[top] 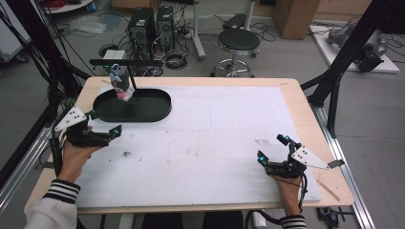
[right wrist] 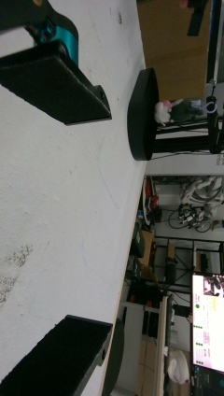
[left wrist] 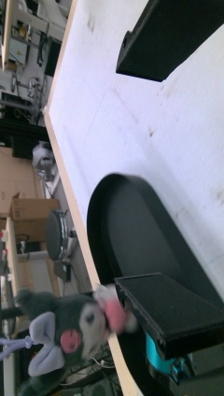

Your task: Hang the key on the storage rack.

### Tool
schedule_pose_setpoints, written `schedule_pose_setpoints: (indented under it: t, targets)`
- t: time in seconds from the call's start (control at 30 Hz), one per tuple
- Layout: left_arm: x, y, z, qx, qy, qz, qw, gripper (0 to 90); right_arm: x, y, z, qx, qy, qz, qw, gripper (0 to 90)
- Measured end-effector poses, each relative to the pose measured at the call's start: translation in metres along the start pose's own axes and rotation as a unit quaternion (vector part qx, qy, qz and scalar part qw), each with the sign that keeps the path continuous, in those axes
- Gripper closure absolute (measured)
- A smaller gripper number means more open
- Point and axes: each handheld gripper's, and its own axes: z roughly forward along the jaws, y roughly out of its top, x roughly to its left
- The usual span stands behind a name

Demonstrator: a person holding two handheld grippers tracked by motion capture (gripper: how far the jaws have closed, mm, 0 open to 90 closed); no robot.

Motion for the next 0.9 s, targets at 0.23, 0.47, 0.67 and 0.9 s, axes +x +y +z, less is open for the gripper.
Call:
schedule_pose_setpoints:
  t: [0.23,0.47,0.67,0.9]
  targets:
    - [-0.023,-0.024,-0.021,-0.035,-0.003,0.006,0.9994,1.7,0.0,0.0,0.0,0.001,-0.001,-0.005,1.0,0.6]
    - [-0.042,-0.054,-0.03,-0.069,0.002,-0.005,0.9976,1.7,0.0,0.0,0.0,-0.003,0.0,-0.003,1.0,0.6]
    - [-0.046,-0.069,-0.028,-0.051,0.023,0.006,0.9984,1.7,0.0,0.0,0.0,-0.002,0.0,-0.002,1.0,0.6]
    - [-0.047,-0.072,-0.034,-0.089,0.054,-0.006,0.9945,8.1,0.0,0.0,0.0,-0.003,0.0,-0.004,1.0,0.6]
